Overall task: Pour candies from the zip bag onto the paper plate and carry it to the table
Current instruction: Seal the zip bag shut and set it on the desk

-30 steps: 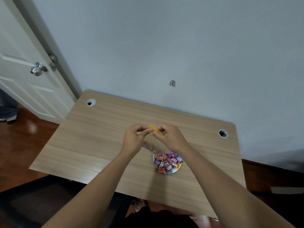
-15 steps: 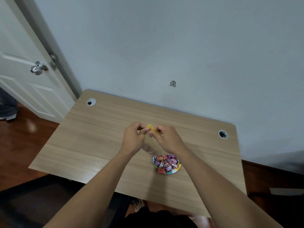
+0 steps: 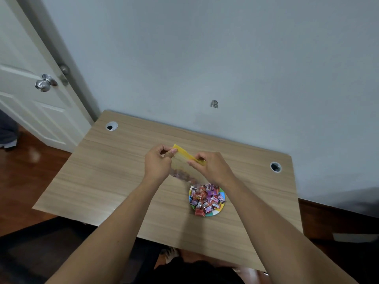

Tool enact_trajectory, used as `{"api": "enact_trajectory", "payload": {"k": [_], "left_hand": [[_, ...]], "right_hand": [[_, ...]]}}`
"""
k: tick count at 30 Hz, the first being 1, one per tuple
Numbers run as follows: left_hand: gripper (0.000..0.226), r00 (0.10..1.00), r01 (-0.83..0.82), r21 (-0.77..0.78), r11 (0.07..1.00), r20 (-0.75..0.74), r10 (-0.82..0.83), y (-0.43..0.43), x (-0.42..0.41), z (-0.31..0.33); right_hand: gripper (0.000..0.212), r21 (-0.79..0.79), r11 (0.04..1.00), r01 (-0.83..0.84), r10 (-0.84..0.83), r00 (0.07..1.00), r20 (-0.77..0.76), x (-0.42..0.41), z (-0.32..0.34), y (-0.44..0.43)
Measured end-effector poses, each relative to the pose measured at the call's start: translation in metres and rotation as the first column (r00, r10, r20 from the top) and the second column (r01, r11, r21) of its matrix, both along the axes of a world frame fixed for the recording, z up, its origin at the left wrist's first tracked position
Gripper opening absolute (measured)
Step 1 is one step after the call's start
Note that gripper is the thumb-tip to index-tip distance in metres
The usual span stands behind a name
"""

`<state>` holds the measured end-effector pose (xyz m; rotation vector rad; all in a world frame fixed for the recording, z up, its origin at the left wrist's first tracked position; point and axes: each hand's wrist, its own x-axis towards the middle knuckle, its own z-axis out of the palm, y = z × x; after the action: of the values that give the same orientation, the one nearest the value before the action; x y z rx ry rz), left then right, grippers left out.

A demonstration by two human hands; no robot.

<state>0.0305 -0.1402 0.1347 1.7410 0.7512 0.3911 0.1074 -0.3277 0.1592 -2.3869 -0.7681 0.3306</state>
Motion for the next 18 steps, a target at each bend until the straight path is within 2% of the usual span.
{"api": "enact_trajectory", "payload": {"k": [10,18], "left_hand": [[0.016,0.989,-0.144,-0.127,0.981,-0.041,0.139,0.027,-0.001,-0.001],[0.012,0.979,-0.204,-0.180,0.962,-0.066,0.195,0.049,-0.009,-0.011]], "right_hand": [[0.039,-0.064,0.998,0.005,-0.004,1.000,0.024,0.007,-0.006,-0.016],[0.039,-0.097,0.995,-0.033,0.036,0.999,0.034,0.008,-0.012,-0.021]]}}
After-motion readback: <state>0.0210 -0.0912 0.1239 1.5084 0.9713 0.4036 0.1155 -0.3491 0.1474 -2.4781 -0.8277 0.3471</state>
